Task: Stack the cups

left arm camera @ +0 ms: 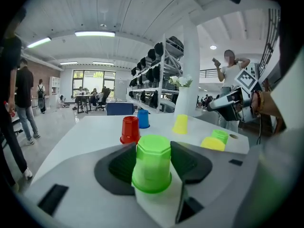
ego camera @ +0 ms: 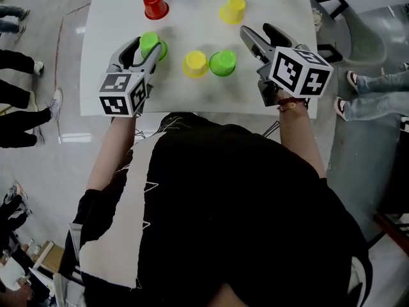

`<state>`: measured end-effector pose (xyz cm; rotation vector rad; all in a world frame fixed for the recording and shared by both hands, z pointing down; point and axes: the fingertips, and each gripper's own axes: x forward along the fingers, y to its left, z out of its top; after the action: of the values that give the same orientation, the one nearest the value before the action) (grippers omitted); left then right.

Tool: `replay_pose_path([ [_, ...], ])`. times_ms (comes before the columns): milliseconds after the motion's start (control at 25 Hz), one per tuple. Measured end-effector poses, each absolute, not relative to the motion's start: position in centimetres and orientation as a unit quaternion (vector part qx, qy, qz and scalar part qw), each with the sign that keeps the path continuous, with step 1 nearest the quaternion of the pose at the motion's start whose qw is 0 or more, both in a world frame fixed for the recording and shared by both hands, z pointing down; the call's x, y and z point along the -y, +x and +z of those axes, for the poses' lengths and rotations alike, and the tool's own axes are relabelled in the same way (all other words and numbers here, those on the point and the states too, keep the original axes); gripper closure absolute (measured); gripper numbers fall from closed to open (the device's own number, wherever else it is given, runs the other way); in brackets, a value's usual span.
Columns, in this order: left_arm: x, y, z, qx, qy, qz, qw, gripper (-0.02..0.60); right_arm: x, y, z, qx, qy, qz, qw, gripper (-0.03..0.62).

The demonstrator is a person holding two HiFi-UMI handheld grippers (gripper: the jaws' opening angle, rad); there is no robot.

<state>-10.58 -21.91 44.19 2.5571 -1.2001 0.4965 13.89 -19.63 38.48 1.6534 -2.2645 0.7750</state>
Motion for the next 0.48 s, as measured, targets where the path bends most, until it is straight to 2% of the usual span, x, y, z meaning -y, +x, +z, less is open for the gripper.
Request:
replay_pose_path([
  [480,18.1,-8.8,45.3,0.419,0.877,0.19,0.139,0.345,17.6,15.0,37.6,0.787,0.548,0.256,0.123,0.324],
])
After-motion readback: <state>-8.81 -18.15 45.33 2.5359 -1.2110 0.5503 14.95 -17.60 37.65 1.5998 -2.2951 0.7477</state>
